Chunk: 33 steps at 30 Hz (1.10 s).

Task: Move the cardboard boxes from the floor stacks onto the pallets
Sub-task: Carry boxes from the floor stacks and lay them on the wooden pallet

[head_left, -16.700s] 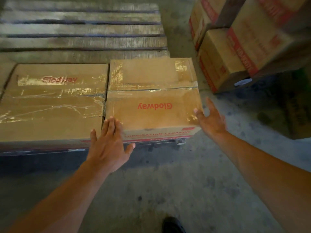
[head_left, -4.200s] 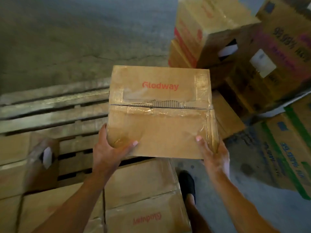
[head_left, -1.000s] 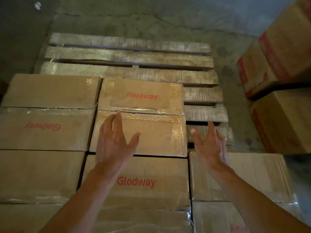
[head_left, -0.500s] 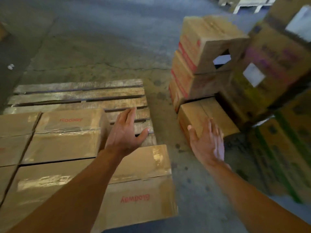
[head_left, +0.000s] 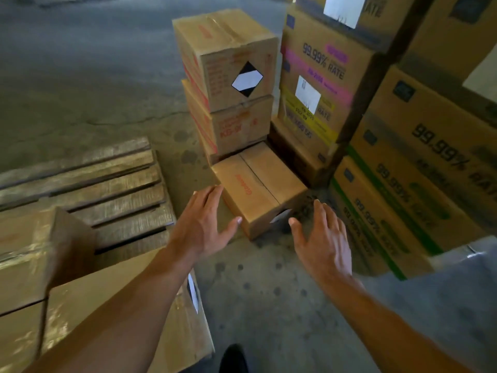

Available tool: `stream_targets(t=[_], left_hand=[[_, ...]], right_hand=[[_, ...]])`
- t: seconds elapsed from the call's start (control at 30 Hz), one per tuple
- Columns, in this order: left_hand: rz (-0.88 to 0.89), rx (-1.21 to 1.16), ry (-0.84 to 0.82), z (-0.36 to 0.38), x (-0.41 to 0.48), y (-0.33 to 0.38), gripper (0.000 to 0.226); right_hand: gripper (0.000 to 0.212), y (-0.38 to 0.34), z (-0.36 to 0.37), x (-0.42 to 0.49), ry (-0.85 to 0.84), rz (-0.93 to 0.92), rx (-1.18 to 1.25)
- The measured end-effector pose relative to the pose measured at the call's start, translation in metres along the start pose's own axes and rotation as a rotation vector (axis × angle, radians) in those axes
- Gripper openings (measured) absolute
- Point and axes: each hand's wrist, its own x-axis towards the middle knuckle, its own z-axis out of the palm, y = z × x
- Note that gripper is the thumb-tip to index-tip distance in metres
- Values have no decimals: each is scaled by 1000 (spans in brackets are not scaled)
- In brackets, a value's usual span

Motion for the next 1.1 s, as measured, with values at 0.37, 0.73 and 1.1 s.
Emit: stream_targets(t=[0.37, 0.73, 1.1], left_hand=[[-2, 44, -20, 88, 137, -95, 82], [-38, 44, -154, 227, 270, -240, 90], [-116, -82, -317, 317, 334, -293, 127]], right_hand=[[94, -19, 136, 96, -103, 164, 88], [116, -24, 327, 164, -144, 495, 83], [114, -17, 392, 188, 0, 588, 164]])
